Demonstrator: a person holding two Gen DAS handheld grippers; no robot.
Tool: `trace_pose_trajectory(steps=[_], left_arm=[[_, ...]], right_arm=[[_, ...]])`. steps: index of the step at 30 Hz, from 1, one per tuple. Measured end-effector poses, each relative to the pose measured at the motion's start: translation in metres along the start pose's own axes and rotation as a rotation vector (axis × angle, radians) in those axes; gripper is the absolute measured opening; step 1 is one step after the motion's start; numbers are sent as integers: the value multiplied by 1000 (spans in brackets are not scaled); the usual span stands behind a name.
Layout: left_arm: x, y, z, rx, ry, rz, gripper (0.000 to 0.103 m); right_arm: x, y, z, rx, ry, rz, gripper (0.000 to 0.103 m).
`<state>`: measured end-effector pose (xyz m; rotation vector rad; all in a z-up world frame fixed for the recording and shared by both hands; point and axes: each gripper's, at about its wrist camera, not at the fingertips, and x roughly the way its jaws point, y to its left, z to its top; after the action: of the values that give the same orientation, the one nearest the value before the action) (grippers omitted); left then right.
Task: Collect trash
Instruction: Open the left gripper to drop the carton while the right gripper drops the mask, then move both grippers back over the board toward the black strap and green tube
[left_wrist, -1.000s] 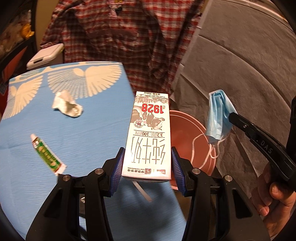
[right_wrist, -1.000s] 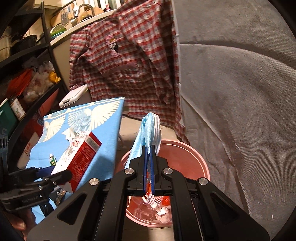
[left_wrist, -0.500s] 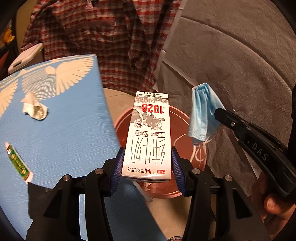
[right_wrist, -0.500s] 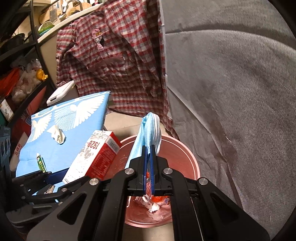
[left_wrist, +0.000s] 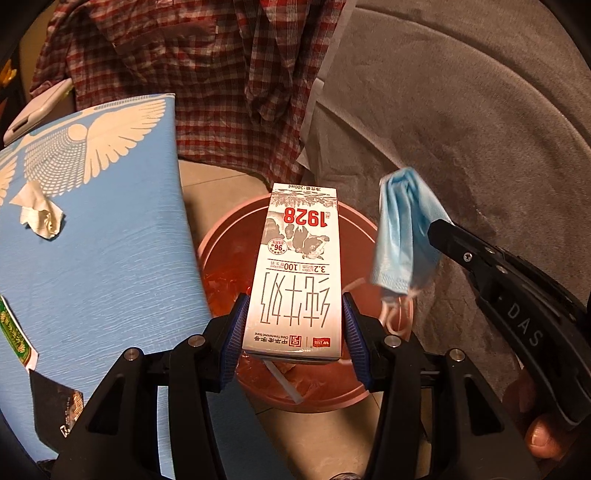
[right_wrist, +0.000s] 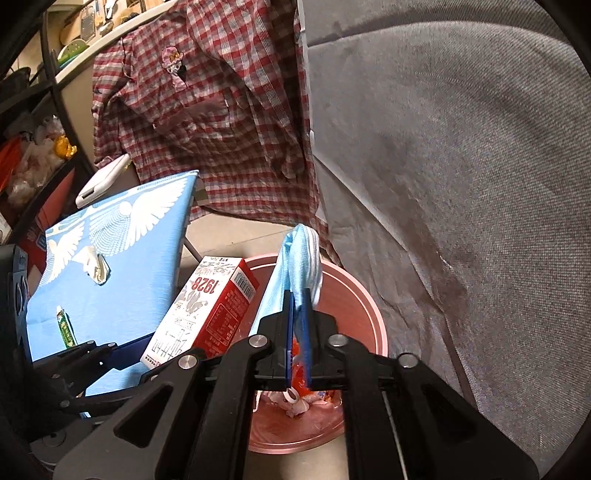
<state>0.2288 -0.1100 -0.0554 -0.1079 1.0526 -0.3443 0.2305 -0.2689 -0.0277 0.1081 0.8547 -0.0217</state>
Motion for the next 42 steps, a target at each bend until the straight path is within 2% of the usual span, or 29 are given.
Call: trace_pose_trajectory(steps=[3,5,7,12,17,22,30,35,37,42], left_arm=[[-2,2,1,-10,-8,-1,52],[-5,2,2,-11,-15,-4,52],[-8,3,1,-7,-22,-7,52],[-21,10,-1,-3,-38,-5,52],[-50,24,-4,0,-79,9,50],[-83,45,-10,-10,-124,32,45],[-140,100,-22,-63,-195,83,30],[-172,137,-35,-107,-234,123,28],[-183,150,-39,-128,-244,137,28],[-207,186,-53,-184,-267,171,27]], right_arm=[[1,-3,0,16,4,-8,20],[-1,-4,0,19,-3,-15,33],[-3,-5,0,25,-10,-13,37],[-11,-6,1,40,-32,6,37],[-27,6,1,25,-79,56,37],[-46,28,-2,-20,-130,127,37],[-63,62,-15,-84,-149,233,37],[-67,89,-29,-131,-130,313,21],[-70,103,-36,-163,-123,348,17],[-77,141,-56,-244,-98,442,16]])
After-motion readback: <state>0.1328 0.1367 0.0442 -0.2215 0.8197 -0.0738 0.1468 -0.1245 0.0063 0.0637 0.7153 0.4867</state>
